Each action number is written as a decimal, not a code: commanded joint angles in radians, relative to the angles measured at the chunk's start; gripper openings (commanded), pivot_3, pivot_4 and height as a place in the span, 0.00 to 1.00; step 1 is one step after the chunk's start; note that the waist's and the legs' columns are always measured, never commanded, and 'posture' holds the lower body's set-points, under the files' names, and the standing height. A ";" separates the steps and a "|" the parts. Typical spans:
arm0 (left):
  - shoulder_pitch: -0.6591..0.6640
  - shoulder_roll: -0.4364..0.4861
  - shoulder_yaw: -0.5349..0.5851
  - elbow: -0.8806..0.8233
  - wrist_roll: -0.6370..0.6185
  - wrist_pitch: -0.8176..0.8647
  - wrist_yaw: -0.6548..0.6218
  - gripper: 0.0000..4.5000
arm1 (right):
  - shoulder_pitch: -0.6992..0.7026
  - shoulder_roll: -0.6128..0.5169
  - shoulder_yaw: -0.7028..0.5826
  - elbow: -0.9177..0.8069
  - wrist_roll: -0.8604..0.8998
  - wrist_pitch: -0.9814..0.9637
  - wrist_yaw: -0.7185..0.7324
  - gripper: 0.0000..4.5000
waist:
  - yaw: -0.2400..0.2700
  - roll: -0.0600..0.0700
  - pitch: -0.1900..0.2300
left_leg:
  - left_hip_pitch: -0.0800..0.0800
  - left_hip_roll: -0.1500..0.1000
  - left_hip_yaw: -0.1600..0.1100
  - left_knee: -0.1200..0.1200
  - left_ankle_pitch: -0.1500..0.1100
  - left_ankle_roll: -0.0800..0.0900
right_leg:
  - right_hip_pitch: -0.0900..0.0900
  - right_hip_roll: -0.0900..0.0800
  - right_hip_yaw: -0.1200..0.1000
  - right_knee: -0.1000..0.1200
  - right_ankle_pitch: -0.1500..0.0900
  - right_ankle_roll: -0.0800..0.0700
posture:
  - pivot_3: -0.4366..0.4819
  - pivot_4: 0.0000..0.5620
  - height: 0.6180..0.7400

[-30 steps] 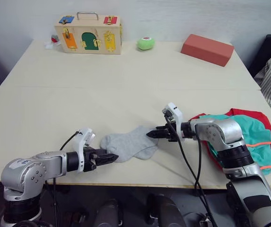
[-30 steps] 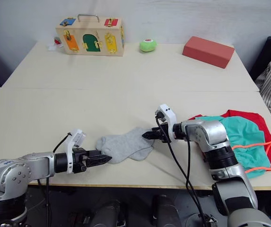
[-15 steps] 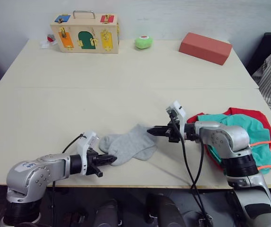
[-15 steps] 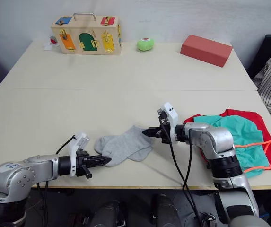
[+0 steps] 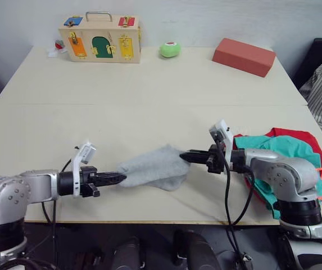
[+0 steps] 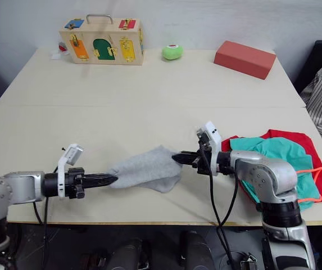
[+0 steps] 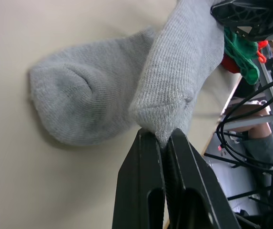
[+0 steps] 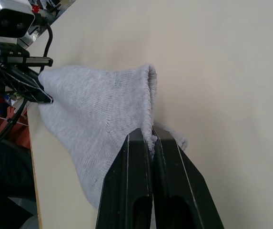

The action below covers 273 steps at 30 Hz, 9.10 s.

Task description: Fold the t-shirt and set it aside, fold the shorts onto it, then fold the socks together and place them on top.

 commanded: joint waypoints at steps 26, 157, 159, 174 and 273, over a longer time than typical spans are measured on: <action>-0.376 0.140 -0.532 0.497 0.319 -0.279 -0.448 0.01 | 0.373 0.117 0.096 -0.222 -0.108 -0.347 -0.170 0.00 | -0.022 -0.001 0.000 | -0.012 0.000 0.003 0.003 0.004 0.001 | -0.014 0.003 0.002 0.005 0.000 0.000 | 0.48 0.27 1.00; -0.425 -0.172 -0.462 0.346 0.168 -0.132 -0.247 0.00 | 0.187 0.208 0.412 0.236 -0.631 -0.964 0.037 0.00 | -0.022 -0.009 -0.004 | -0.011 0.000 0.001 0.018 0.004 0.001 | -0.011 0.001 0.005 0.018 0.000 0.000 | 0.48 0.27 1.00; -0.422 -0.185 -0.469 0.358 0.175 -0.148 -0.250 0.00 | 0.197 0.210 0.409 0.225 -0.634 -0.974 0.024 0.00 | -0.022 -0.009 -0.004 | -0.011 -0.001 0.001 0.018 0.004 0.001 | -0.011 0.001 0.005 0.018 0.000 0.000 | 0.48 0.27 1.00; -0.389 -0.242 -0.477 0.410 0.202 -0.245 -0.282 0.46 | 0.412 0.022 0.207 -0.219 -0.488 -0.688 0.000 0.00 | -0.011 -0.009 -0.003 | -0.012 -0.001 0.000 0.018 0.004 0.002 | -0.011 0.001 0.005 0.017 0.000 0.000 | 0.48 0.27 1.00; -0.125 -0.239 -0.363 0.107 0.413 -1.185 -0.443 0.43 | 0.391 -0.276 -0.401 -0.053 1.144 0.088 -0.550 0.00 | 0.001 -0.002 0.000 | -0.003 0.000 -0.001 0.001 -0.001 0.010 | 0.004 0.000 -0.002 -0.007 0.002 0.004 | 0.48 0.27 1.00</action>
